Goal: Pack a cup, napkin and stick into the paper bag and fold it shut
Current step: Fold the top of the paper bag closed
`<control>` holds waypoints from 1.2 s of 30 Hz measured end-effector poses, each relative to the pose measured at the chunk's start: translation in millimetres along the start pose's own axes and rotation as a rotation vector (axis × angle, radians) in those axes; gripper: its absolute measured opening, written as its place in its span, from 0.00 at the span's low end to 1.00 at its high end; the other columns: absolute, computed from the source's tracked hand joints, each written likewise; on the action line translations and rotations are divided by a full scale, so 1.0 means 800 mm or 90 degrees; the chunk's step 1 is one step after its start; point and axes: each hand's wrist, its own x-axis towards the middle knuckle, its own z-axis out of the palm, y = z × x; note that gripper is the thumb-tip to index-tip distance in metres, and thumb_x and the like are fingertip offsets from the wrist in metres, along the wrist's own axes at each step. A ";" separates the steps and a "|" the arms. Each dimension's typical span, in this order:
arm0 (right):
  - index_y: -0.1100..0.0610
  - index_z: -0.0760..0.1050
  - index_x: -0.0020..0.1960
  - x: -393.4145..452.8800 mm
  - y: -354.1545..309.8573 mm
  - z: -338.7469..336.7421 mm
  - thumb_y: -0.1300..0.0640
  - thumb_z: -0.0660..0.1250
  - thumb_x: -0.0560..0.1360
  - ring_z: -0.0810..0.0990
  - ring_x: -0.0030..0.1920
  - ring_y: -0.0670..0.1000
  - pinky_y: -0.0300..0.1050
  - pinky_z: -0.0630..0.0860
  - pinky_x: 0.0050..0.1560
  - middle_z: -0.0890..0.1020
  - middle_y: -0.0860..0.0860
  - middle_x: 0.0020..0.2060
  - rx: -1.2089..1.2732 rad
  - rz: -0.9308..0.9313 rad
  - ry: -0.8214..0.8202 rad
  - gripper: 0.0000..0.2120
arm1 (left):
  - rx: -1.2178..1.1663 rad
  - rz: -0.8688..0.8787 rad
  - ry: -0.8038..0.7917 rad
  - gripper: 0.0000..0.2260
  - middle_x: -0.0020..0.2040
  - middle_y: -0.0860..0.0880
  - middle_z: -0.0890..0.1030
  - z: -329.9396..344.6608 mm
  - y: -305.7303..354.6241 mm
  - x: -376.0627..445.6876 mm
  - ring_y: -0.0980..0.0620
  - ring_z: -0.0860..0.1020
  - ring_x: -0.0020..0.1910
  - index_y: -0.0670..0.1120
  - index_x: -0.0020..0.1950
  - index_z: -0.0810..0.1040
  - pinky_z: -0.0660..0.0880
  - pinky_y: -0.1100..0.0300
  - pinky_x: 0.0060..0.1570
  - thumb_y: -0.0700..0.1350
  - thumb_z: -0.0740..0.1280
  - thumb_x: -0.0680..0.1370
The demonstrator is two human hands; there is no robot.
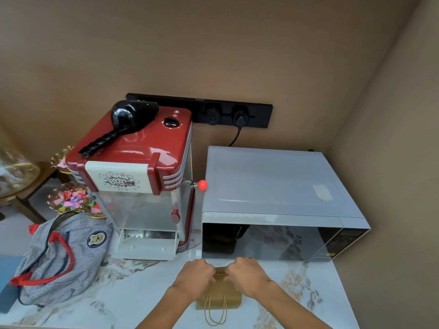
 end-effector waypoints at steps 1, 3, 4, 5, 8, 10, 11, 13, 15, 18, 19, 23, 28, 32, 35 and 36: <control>0.56 0.80 0.57 0.003 -0.004 0.001 0.54 0.60 0.82 0.80 0.50 0.62 0.52 0.75 0.49 0.83 0.60 0.49 0.014 -0.001 -0.003 0.12 | 0.016 -0.001 0.000 0.11 0.54 0.40 0.81 0.001 0.004 0.002 0.40 0.79 0.53 0.47 0.60 0.80 0.75 0.49 0.53 0.43 0.61 0.81; 0.53 0.79 0.59 0.006 -0.010 0.003 0.58 0.59 0.81 0.80 0.51 0.62 0.52 0.76 0.50 0.83 0.59 0.49 0.039 0.012 -0.005 0.12 | 0.036 0.003 0.014 0.12 0.54 0.40 0.81 0.004 0.007 0.003 0.40 0.79 0.53 0.48 0.61 0.79 0.74 0.48 0.53 0.41 0.60 0.81; 0.53 0.79 0.59 0.007 -0.013 0.006 0.59 0.59 0.81 0.80 0.51 0.61 0.53 0.76 0.51 0.83 0.59 0.49 0.045 0.019 0.002 0.12 | 0.038 0.003 0.023 0.12 0.54 0.41 0.81 0.007 0.006 0.002 0.40 0.79 0.54 0.48 0.61 0.78 0.74 0.48 0.53 0.40 0.59 0.81; 0.53 0.78 0.59 0.008 -0.015 0.010 0.59 0.58 0.81 0.80 0.52 0.61 0.53 0.75 0.52 0.83 0.59 0.50 0.044 0.027 0.013 0.12 | 0.035 0.003 0.028 0.12 0.54 0.41 0.81 0.010 0.004 0.002 0.40 0.78 0.54 0.49 0.61 0.78 0.74 0.49 0.53 0.41 0.59 0.82; 0.51 0.77 0.60 0.008 -0.014 0.025 0.55 0.58 0.81 0.79 0.53 0.61 0.52 0.72 0.52 0.83 0.57 0.50 0.027 0.046 0.043 0.11 | 0.003 -0.012 0.053 0.11 0.55 0.44 0.83 0.020 0.002 -0.003 0.42 0.79 0.54 0.51 0.62 0.77 0.73 0.50 0.53 0.44 0.60 0.82; 0.49 0.77 0.59 0.008 -0.011 0.033 0.51 0.59 0.81 0.80 0.52 0.60 0.49 0.69 0.47 0.84 0.55 0.50 0.046 0.054 0.048 0.11 | -0.061 -0.043 0.077 0.10 0.54 0.48 0.84 0.031 -0.006 -0.006 0.44 0.80 0.54 0.54 0.60 0.77 0.73 0.53 0.52 0.48 0.60 0.81; 0.49 0.77 0.58 0.009 -0.009 0.035 0.48 0.59 0.81 0.80 0.52 0.59 0.49 0.69 0.46 0.84 0.54 0.49 0.067 0.060 0.046 0.11 | -0.100 -0.066 0.087 0.09 0.52 0.49 0.84 0.034 -0.011 -0.010 0.46 0.80 0.53 0.55 0.58 0.78 0.74 0.56 0.51 0.50 0.61 0.81; 0.48 0.78 0.54 0.009 0.003 0.037 0.46 0.62 0.80 0.80 0.52 0.57 0.47 0.72 0.48 0.81 0.52 0.45 0.149 0.076 0.059 0.09 | -0.185 -0.103 0.120 0.09 0.49 0.52 0.85 0.042 -0.018 -0.014 0.50 0.80 0.52 0.56 0.55 0.79 0.72 0.60 0.47 0.53 0.61 0.80; 0.46 0.79 0.51 -0.003 0.012 0.043 0.49 0.65 0.78 0.80 0.50 0.54 0.44 0.71 0.47 0.76 0.48 0.41 0.253 0.111 0.073 0.05 | -0.257 -0.121 0.172 0.09 0.47 0.54 0.85 0.050 -0.016 -0.019 0.53 0.80 0.50 0.57 0.53 0.81 0.69 0.61 0.43 0.55 0.63 0.79; 0.44 0.81 0.53 -0.035 -0.027 0.058 0.53 0.67 0.77 0.76 0.47 0.50 0.38 0.72 0.49 0.77 0.48 0.44 0.390 0.230 0.116 0.07 | -0.318 -0.080 0.149 0.07 0.48 0.59 0.85 0.059 -0.040 -0.038 0.55 0.80 0.50 0.59 0.53 0.82 0.67 0.66 0.40 0.54 0.66 0.78; 0.45 0.82 0.53 -0.039 -0.030 0.061 0.55 0.68 0.76 0.76 0.47 0.48 0.36 0.72 0.50 0.79 0.49 0.45 0.448 0.242 0.139 0.09 | -0.354 -0.088 0.164 0.07 0.49 0.62 0.85 0.065 -0.039 -0.039 0.57 0.80 0.51 0.61 0.53 0.83 0.68 0.69 0.41 0.53 0.68 0.77; 0.53 0.85 0.48 -0.045 -0.021 0.069 0.57 0.70 0.75 0.76 0.42 0.42 0.29 0.69 0.43 0.81 0.47 0.41 0.563 0.277 0.210 0.05 | -0.526 -0.122 0.214 0.12 0.59 0.57 0.83 0.069 -0.030 -0.042 0.56 0.81 0.59 0.54 0.57 0.84 0.72 0.65 0.60 0.44 0.73 0.75; 0.56 0.82 0.42 -0.040 -0.018 0.065 0.58 0.70 0.76 0.78 0.39 0.41 0.35 0.73 0.45 0.82 0.44 0.35 0.574 0.302 0.241 0.05 | -0.581 -0.181 0.231 0.06 0.50 0.50 0.87 0.059 -0.022 -0.035 0.50 0.84 0.50 0.46 0.50 0.87 0.77 0.60 0.52 0.44 0.74 0.74; 0.59 0.83 0.46 -0.066 -0.021 0.064 0.58 0.69 0.76 0.82 0.47 0.52 0.29 0.69 0.44 0.85 0.55 0.43 0.576 0.348 0.257 0.06 | -0.585 -0.140 0.222 0.02 0.38 0.58 0.86 0.044 -0.019 -0.040 0.55 0.83 0.41 0.50 0.44 0.88 0.77 0.62 0.46 0.44 0.76 0.72; 0.61 0.83 0.47 -0.104 -0.017 0.053 0.59 0.69 0.77 0.82 0.46 0.55 0.40 0.73 0.48 0.84 0.58 0.43 0.599 0.368 0.299 0.06 | -0.607 -0.072 0.216 0.02 0.37 0.61 0.86 0.021 0.000 -0.044 0.60 0.83 0.39 0.51 0.42 0.88 0.76 0.67 0.45 0.43 0.76 0.72; 0.61 0.83 0.47 -0.120 -0.014 0.048 0.59 0.69 0.77 0.82 0.46 0.54 0.42 0.74 0.49 0.84 0.58 0.43 0.603 0.374 0.313 0.06 | -0.628 -0.041 0.218 0.03 0.36 0.61 0.86 0.012 0.010 -0.046 0.62 0.82 0.38 0.51 0.41 0.88 0.75 0.70 0.44 0.42 0.76 0.72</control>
